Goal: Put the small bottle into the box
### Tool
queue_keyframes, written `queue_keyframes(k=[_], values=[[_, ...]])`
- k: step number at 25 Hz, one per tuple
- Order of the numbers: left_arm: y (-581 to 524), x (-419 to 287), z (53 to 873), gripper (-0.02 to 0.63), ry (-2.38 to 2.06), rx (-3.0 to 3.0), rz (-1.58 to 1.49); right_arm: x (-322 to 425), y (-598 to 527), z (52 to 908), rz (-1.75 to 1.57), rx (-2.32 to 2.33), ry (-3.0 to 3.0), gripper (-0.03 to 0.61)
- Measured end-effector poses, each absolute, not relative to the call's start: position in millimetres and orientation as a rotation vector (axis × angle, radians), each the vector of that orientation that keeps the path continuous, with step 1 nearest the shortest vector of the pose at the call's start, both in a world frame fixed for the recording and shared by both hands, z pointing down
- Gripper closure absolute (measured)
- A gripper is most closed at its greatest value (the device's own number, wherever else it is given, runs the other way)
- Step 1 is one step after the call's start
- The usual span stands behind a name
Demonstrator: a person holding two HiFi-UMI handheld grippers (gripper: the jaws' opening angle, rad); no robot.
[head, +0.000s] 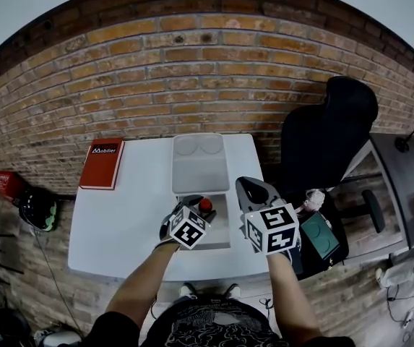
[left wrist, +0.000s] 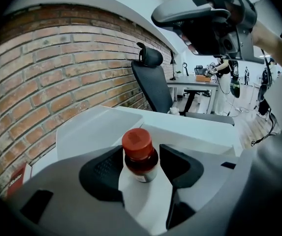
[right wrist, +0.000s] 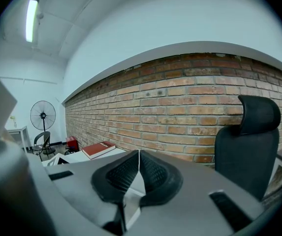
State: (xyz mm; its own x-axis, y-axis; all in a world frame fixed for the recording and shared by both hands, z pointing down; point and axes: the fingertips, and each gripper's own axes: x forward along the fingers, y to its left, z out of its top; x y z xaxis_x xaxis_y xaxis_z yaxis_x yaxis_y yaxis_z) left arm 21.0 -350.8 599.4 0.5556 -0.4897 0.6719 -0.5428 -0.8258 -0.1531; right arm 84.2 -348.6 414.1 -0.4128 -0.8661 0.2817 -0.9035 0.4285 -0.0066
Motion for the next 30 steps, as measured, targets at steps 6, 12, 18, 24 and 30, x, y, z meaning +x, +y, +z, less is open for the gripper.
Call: queue_keyframes(k=[6, 12, 18, 24, 30], values=[[-346.5, 6.2, 592.7, 0.380, -0.958, 2.690, 1.108, 79.2, -350.1, 415.2, 0.241, 1.528, -2.473, 0.557], [-342.2, -12.5, 583.1, 0.380, -1.020, 2.672, 1.069, 72.0, -352.8, 416.4, 0.260, 1.510, -2.494, 0.557], [-349.9, -33.2, 566.6, 0.394, -1.137, 2.633, 0.974, 65.9, -356.4, 416.5, 0.263, 1.484, -2.518, 0.557], [-364.3, -53.0, 530.9, 0.421, -1.256, 2.570, 0.820, 64.0, -360.0, 411.4, 0.253, 1.481, -2.534, 0.557], [-375.9, -62.9, 486.9, 0.445, -1.341, 2.565, 0.686, 68.1, -361.1, 406.1, 0.239, 1.495, -2.534, 0.557]])
